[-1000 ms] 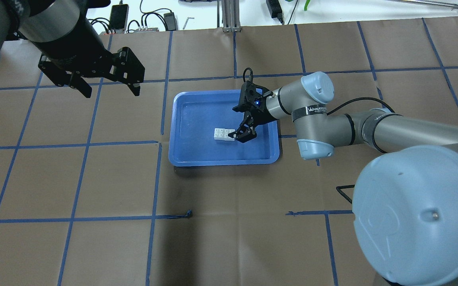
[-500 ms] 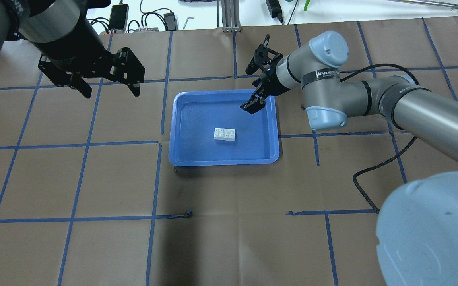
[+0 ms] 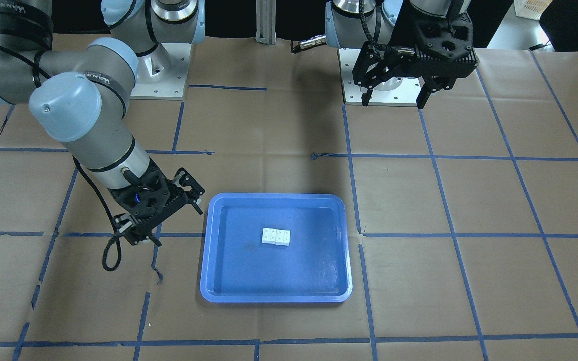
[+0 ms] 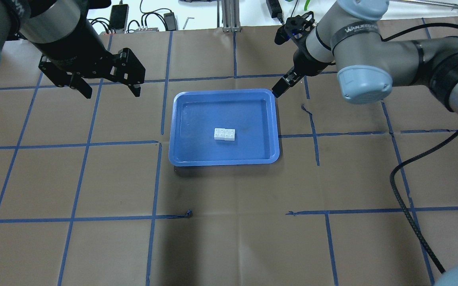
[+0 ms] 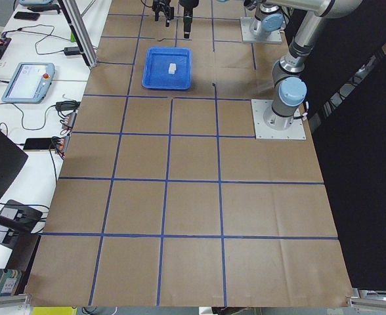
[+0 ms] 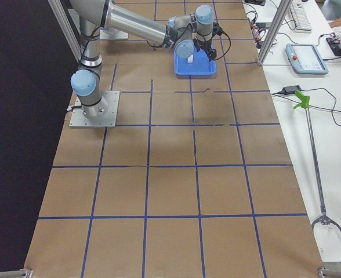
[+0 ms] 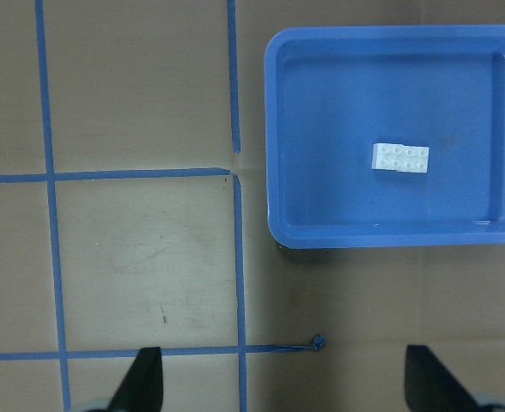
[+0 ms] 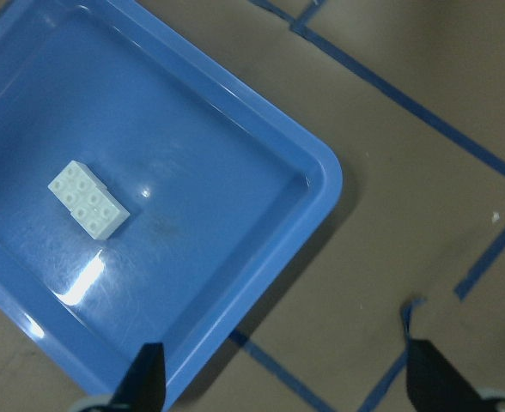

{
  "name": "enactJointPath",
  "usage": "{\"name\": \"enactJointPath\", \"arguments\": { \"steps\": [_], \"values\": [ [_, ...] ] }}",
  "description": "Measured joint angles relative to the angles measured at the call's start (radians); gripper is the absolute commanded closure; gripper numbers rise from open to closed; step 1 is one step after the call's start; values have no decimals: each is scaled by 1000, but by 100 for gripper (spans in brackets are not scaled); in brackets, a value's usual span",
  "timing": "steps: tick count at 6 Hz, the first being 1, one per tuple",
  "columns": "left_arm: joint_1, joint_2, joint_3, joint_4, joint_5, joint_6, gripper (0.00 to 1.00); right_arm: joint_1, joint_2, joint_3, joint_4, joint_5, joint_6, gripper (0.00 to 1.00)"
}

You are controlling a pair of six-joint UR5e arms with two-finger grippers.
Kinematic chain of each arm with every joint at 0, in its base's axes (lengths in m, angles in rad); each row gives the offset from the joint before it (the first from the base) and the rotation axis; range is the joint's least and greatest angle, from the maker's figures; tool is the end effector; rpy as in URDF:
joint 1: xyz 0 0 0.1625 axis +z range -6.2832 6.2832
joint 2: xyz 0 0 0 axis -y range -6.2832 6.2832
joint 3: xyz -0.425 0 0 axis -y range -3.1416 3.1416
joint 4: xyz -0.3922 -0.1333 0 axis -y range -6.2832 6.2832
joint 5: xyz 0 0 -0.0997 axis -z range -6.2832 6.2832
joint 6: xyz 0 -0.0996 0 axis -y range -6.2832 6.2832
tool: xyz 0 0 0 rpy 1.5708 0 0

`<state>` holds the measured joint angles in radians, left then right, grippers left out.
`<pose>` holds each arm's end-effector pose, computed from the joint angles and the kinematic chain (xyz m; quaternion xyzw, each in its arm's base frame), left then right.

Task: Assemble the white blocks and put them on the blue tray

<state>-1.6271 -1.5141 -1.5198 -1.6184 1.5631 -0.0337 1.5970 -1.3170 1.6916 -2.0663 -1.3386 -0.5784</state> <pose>-0.1604 -0.4631 0.5355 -0.0114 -0.9995 0.0298 0.0052 0.1714 -0.5781 0.3462 -0.3019 0.9444 -0.0893 0.0949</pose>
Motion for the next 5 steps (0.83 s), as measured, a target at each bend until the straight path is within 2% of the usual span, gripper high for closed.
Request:
{"name": "enactJointPath", "arguments": {
  "steps": [1, 3, 5],
  "values": [
    [0, 0, 0, 0, 0, 0, 1, -13, -58, -3, 144, -75, 153, 0],
    [0, 0, 0, 0, 0, 0, 1, -25, -170, -17, 347, -196, 446, 0],
    [0, 0, -1, 0, -1, 0, 1, -21, -266, -78, 507, -238, 587, 0]
  ]
}}
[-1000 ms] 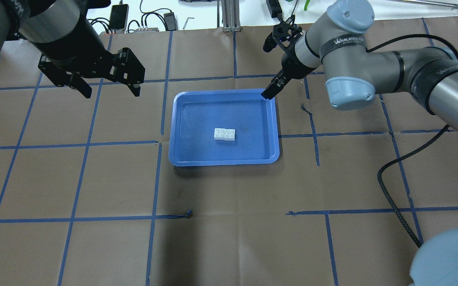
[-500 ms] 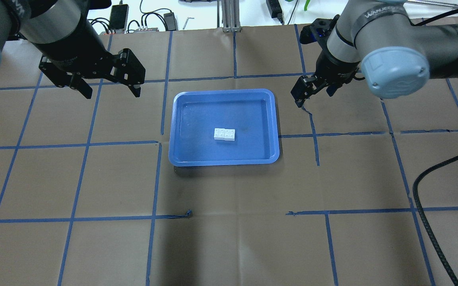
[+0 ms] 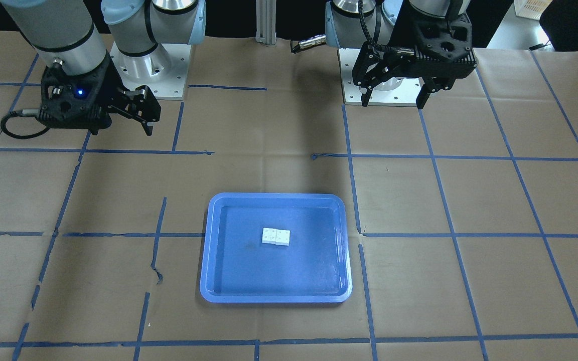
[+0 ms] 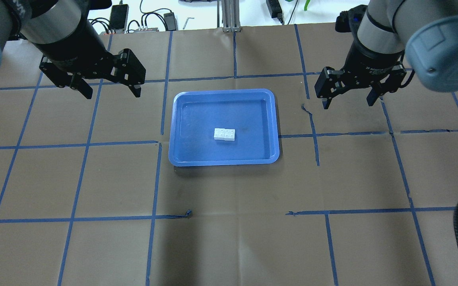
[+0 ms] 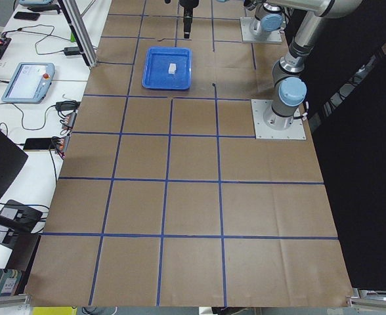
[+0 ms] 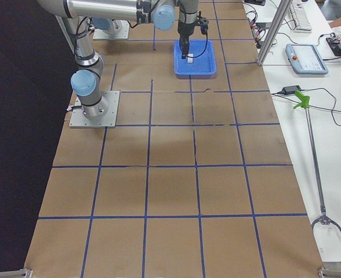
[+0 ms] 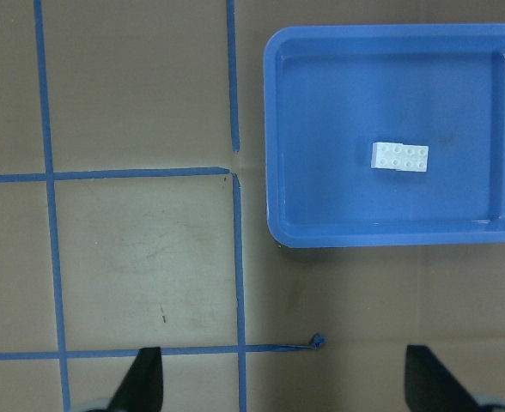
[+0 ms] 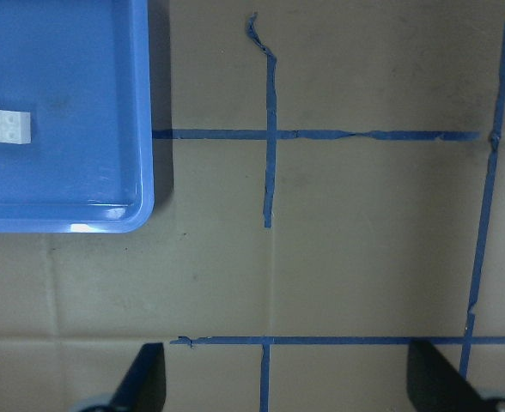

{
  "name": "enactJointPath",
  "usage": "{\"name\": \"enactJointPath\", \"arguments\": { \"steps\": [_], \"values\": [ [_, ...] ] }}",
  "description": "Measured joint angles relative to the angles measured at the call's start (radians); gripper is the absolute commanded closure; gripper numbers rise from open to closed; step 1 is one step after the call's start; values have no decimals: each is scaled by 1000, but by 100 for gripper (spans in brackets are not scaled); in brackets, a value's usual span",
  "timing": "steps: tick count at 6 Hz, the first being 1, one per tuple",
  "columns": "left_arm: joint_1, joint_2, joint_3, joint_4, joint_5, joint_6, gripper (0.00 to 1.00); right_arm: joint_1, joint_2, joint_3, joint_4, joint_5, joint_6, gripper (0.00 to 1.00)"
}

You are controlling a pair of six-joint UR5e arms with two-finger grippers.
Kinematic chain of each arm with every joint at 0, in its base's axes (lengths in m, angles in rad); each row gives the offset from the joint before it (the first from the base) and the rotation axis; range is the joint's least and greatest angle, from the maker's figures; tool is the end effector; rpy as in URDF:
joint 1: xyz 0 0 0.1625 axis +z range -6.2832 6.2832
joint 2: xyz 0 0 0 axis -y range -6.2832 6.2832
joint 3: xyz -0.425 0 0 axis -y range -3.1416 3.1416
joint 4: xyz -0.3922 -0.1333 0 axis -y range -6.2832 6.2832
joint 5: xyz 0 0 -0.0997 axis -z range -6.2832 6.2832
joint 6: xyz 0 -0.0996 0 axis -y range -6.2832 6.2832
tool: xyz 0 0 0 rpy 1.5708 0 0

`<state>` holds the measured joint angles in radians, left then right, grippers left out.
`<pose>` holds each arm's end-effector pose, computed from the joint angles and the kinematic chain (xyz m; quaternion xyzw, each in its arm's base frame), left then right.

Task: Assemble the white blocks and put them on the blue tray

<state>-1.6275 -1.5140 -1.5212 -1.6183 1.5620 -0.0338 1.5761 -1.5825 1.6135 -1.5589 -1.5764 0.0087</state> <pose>-0.1607 -0.4629 0.5349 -0.0116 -0.9995 0.0292 0.0057 0.1353 -0.4817 0.4715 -0.0016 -0.9998 -0.0214 0.0030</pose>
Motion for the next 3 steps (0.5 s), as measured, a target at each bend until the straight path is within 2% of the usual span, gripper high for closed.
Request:
{"name": "enactJointPath", "arguments": {
  "steps": [3],
  "values": [
    [-1, 0, 0, 0, 0, 0, 1, 4, -17, -27, 25, 7, 25, 0]
  ]
}}
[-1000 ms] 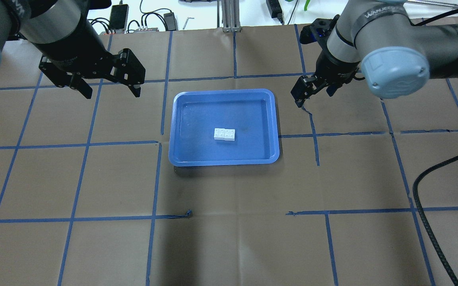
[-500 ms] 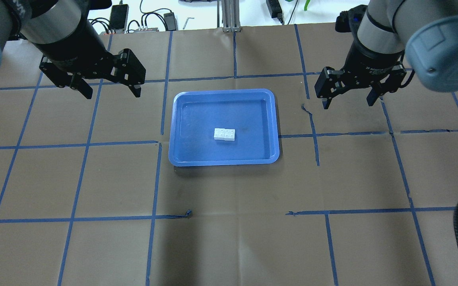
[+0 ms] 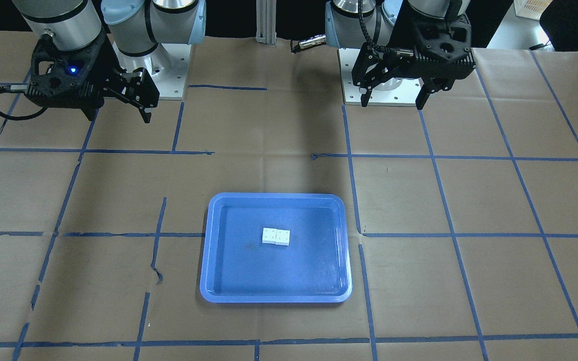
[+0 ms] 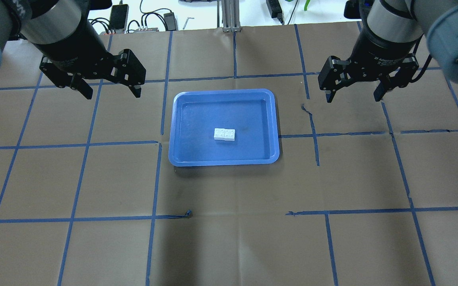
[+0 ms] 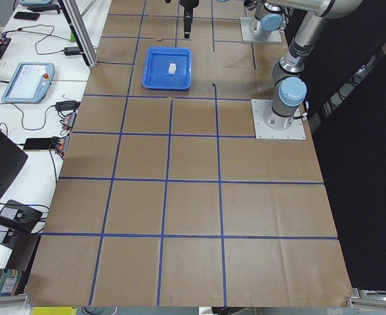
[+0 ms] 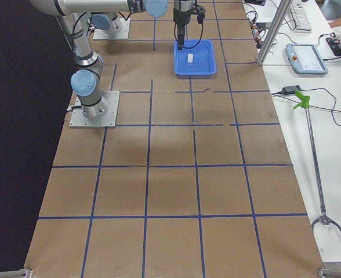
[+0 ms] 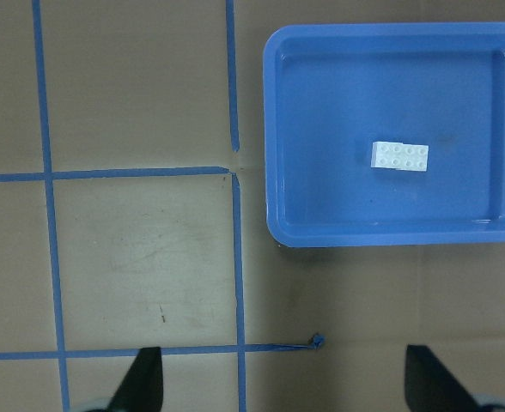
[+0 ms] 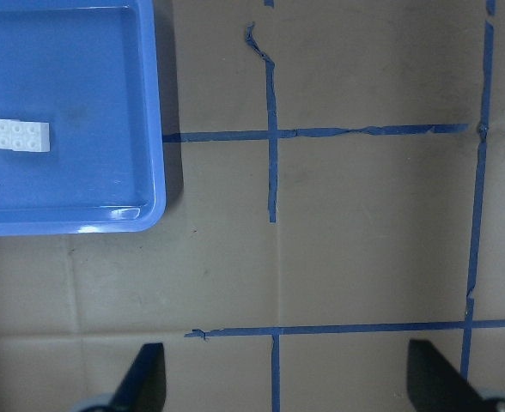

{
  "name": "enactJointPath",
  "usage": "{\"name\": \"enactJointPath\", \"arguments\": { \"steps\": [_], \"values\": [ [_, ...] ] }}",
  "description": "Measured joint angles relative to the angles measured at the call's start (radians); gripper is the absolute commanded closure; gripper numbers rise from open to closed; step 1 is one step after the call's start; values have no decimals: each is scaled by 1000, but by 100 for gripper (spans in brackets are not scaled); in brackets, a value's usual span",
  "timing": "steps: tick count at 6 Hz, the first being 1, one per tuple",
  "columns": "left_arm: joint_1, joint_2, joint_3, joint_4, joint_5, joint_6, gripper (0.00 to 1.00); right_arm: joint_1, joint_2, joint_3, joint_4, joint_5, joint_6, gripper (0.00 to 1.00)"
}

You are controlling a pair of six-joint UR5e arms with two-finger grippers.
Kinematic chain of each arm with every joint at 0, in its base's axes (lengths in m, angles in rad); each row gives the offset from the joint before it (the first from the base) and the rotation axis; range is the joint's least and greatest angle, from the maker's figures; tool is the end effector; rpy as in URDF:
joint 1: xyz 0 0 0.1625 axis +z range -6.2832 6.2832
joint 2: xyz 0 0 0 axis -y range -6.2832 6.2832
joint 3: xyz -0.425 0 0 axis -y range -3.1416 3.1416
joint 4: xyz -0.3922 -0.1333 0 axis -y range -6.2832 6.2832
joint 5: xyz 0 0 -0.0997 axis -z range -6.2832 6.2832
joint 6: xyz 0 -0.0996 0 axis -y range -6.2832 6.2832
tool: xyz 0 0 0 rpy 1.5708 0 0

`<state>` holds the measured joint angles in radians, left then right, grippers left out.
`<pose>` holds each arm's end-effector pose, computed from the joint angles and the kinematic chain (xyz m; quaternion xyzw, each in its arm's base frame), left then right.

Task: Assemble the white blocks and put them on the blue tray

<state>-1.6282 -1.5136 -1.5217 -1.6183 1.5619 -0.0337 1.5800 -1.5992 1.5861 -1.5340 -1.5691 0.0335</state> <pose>-0.1610 -0.4626 0.5348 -0.0120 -0.9995 0.0292 0.0058 0.1379 -0.4762 0.4905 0.0122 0.9999 0.0119 0.0006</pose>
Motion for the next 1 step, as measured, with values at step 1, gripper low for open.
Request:
{"name": "enactJointPath", "arguments": {
  "steps": [1],
  "values": [
    [0, 1, 0, 0, 0, 0, 1, 0, -1, 0, 0, 0, 0, 0]
  ]
}}
